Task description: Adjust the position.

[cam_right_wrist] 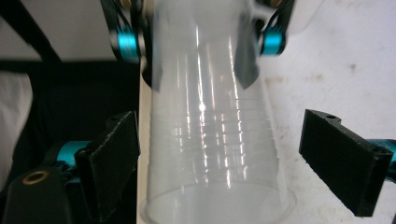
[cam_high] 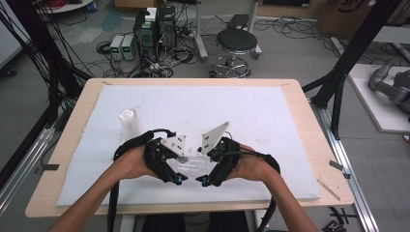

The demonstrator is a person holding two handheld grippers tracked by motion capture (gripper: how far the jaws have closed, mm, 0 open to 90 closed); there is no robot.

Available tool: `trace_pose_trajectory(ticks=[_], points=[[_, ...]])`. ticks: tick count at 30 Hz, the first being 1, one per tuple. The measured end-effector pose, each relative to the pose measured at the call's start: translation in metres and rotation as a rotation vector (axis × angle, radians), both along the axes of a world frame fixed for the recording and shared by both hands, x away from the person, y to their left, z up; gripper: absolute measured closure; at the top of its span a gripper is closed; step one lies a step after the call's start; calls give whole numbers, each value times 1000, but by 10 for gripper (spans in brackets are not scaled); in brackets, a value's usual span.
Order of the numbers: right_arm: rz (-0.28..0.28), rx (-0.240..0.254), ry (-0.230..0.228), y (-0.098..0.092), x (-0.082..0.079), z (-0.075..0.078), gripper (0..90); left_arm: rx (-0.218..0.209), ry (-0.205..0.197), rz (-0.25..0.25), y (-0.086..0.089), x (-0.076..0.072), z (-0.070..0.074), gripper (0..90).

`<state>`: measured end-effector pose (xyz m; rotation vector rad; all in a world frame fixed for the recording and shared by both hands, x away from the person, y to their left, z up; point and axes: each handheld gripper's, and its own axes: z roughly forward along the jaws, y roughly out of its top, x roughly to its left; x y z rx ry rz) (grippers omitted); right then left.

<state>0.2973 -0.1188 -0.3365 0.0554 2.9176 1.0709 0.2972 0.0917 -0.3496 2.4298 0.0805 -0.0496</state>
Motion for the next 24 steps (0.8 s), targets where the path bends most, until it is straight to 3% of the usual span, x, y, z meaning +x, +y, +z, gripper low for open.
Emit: trace_pose_trajectory(ticks=[2,3,4,6,8,9,10,11,12,13,14,15,16,17,18,24], points=[[-24,116,-3,-11,2,6,125,-40,-13,1,5,1,-4,414],[-24,116,-3,-11,2,6,125,-68,-15,7,7,1,-6,414],[-38,184,-2,-18,3,8,125,-91,-17,11,10,2,-8,414],[-45,212,-8,-21,3,9,125,-132,-33,26,15,3,-11,413],[-77,302,-26,-30,3,11,125,-215,-43,65,24,4,-14,414],[-77,302,-26,-30,3,11,125,-215,-43,65,24,4,-14,414],[-89,361,-20,-36,3,11,125,-241,-46,76,27,4,-14,413],[-92,383,-17,-38,3,11,125,-319,-45,104,34,3,-15,414],[-99,400,-17,-40,3,11,125,-319,-45,104,34,3,-15,414],[-99,400,-17,-40,3,11,125,-353,-45,117,37,3,-16,414],[-104,433,-21,-44,1,10,125,-416,-49,135,42,1,-19,414],[-104,433,-21,-44,1,10,125,-416,-49,135,42,1,-19,414],[-111,459,-16,-47,1,9,125,-473,-41,147,46,-1,-22,413],[-114,471,-22,-48,0,8,125,-473,-41,147,46,-1,-22,413],[-119,482,-16,-49,0,7,125,-518,-39,149,49,-3,-26,413],[-127,521,-6,-52,0,1,125,-602,-36,155,54,-5,-35,413]])
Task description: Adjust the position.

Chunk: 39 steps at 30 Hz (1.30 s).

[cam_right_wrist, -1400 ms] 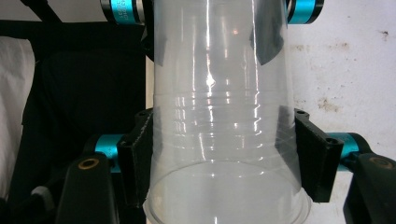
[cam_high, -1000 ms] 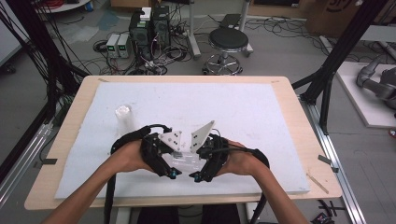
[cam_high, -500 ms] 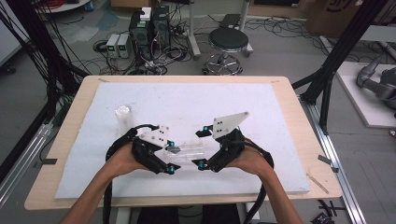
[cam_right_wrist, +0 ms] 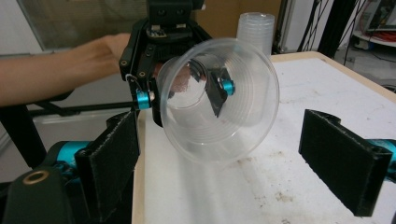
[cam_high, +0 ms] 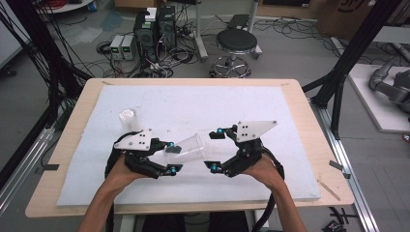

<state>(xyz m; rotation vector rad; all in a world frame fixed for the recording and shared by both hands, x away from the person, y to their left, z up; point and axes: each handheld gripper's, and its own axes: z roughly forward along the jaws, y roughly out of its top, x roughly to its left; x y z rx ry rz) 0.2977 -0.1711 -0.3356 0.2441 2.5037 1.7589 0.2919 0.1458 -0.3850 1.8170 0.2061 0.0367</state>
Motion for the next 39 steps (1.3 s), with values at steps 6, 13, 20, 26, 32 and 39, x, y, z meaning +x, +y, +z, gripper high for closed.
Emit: trace_pose_trajectory(ticks=[6,13,20,26,32,39], points=[[-1,37,24,0,0,-9,125,-53,2,-10,-1,-1,-5,413],[21,101,39,5,1,-17,125,-96,-23,-46,-11,-2,-1,413],[62,117,48,16,3,-18,125,-105,-26,-58,-18,-3,-2,414],[92,124,56,25,5,-18,125,-109,-34,-80,-25,-5,-2,413],[115,133,65,28,5,-18,150,-116,-37,-85,-25,-4,-2,414],[132,154,57,26,5,-18,275,-115,-38,-82,-24,-4,-3,413]])
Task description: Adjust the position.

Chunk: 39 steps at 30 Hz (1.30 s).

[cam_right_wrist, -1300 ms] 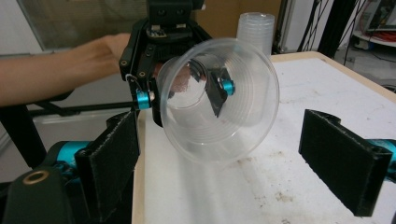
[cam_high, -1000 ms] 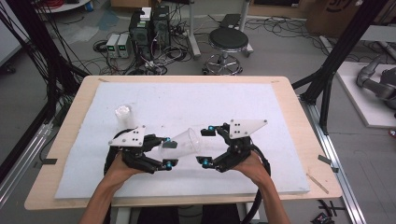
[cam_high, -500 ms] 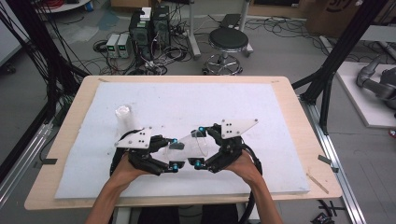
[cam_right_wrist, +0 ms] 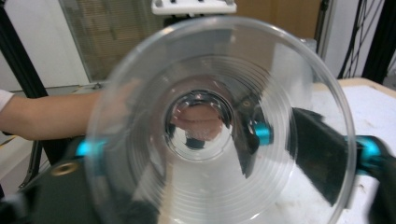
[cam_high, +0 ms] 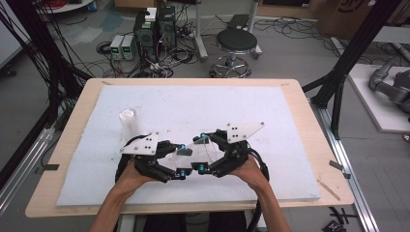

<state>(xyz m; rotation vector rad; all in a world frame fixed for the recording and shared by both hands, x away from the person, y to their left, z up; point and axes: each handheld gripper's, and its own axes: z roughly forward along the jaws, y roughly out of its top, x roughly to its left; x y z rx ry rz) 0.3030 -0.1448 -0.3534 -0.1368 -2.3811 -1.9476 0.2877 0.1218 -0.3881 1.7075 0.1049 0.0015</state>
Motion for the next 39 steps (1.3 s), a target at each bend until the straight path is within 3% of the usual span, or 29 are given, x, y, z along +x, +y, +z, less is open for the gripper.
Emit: trace_pose_trajectory(ticks=[4,5,6,7,8,11,18,22,28,33,39], points=[[10,-1,-11,0,-1,0,292,14,-4,-3,0,-1,0,409],[11,-2,-10,1,-1,0,293,22,-1,15,-1,-1,0,377],[10,-4,-9,1,-1,0,293,39,3,60,-3,-2,1,271],[6,-3,-14,1,-1,1,294,57,7,89,-4,-2,1,76],[4,-4,-12,0,-1,1,294,56,16,93,-4,-2,1,17],[0,-5,-9,-1,-1,0,295,52,6,73,-3,-2,1,17],[-9,-10,-10,-3,0,1,295,62,3,80,0,-3,3,17],[-20,-33,-8,-3,0,2,297,106,-6,106,3,-4,1,17],[-134,-130,0,-8,7,7,297,153,11,228,22,-7,-9,17],[-228,-269,20,-10,16,12,301,185,10,287,39,-12,-22,17],[-341,-424,35,-11,27,19,304,184,21,379,62,-17,-39,17]])
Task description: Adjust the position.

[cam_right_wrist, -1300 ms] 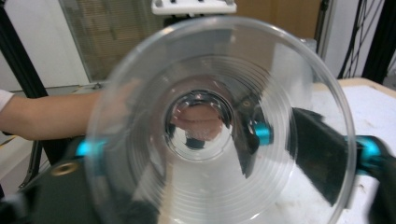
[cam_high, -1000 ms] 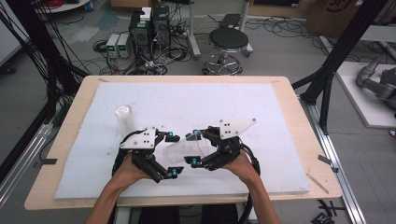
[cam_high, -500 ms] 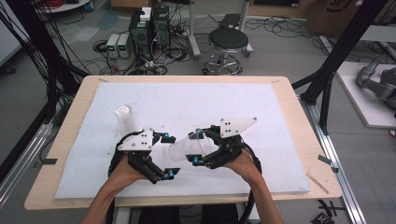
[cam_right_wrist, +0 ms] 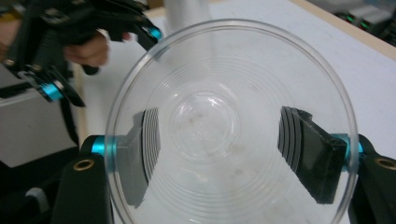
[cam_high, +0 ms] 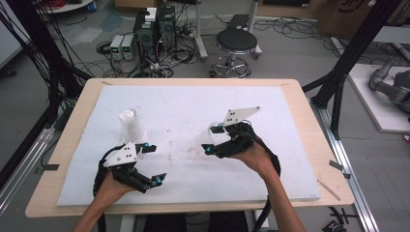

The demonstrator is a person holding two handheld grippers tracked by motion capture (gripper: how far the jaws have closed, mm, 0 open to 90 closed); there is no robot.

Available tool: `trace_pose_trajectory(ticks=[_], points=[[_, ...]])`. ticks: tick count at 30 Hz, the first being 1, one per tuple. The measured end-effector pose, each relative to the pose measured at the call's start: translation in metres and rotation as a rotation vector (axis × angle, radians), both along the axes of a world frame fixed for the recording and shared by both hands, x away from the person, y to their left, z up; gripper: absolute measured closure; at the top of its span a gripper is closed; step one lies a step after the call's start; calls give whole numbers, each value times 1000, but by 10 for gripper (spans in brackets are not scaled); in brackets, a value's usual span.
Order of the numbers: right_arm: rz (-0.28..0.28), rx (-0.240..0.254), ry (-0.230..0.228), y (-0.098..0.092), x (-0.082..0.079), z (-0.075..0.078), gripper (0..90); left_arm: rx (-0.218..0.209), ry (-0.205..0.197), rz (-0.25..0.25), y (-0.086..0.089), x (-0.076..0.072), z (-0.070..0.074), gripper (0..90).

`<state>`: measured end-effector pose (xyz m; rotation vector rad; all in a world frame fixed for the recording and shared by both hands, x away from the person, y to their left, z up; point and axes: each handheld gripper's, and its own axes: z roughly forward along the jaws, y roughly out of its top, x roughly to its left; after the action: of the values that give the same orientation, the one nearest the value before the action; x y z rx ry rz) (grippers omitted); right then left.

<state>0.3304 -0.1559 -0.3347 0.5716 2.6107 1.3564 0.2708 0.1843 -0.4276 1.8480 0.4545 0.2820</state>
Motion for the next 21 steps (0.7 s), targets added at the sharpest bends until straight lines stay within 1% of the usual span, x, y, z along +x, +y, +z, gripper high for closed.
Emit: trace_pose_trajectory(ticks=[1,3,5,7,8,10,12,15,16,18,21], points=[[-15,-15,2,0,2,1,308,2,-2,15,3,0,-2,17],[-42,-53,14,0,6,1,308,-7,6,39,10,-1,-6,17],[-60,-89,24,0,9,1,308,0,3,68,15,-2,-10,17],[-67,-111,27,0,13,0,308,-7,16,94,20,-3,-14,17],[-66,-112,31,0,14,0,308,-5,18,107,23,-4,-16,17],[-79,-123,36,1,16,-1,308,-15,21,133,29,-6,-20,17],[-77,-128,46,1,18,-3,308,-16,24,154,34,-7,-23,17],[-77,-136,44,3,20,-4,308,-23,25,187,41,-8,-26,17],[-78,-139,48,3,20,-5,308,-24,18,203,43,-8,-27,17],[-78,-142,52,4,20,-5,309,-36,21,237,47,-10,-29,18],[-78,-147,55,5,21,-6,309,-28,-11,297,53,-13,-32,18]])
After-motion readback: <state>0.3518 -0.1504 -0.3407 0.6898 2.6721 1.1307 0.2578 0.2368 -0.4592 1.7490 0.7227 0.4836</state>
